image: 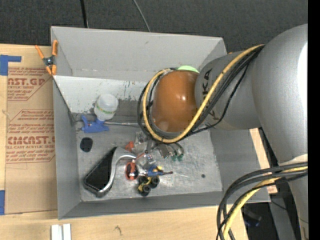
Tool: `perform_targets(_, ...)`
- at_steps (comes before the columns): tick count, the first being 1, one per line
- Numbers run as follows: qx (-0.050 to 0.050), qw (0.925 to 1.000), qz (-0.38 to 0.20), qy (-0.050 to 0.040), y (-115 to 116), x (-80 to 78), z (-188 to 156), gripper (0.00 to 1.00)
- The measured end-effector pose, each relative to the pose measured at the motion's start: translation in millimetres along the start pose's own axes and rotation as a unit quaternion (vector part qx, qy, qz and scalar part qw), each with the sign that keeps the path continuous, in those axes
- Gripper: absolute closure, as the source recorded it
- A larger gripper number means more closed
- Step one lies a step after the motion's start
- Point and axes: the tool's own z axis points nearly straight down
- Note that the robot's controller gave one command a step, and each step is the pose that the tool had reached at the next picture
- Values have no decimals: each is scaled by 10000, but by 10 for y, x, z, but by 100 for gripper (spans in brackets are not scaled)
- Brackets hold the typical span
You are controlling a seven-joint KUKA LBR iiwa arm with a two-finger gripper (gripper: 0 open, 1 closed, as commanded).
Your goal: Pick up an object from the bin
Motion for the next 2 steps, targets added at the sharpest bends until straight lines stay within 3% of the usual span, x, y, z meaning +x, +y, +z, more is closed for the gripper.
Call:
perform_targets(1,6,10000,-2,63,-8,51,-41,100)
perform_targets(2,26,9999,-149,3,86,-115,-608,0)
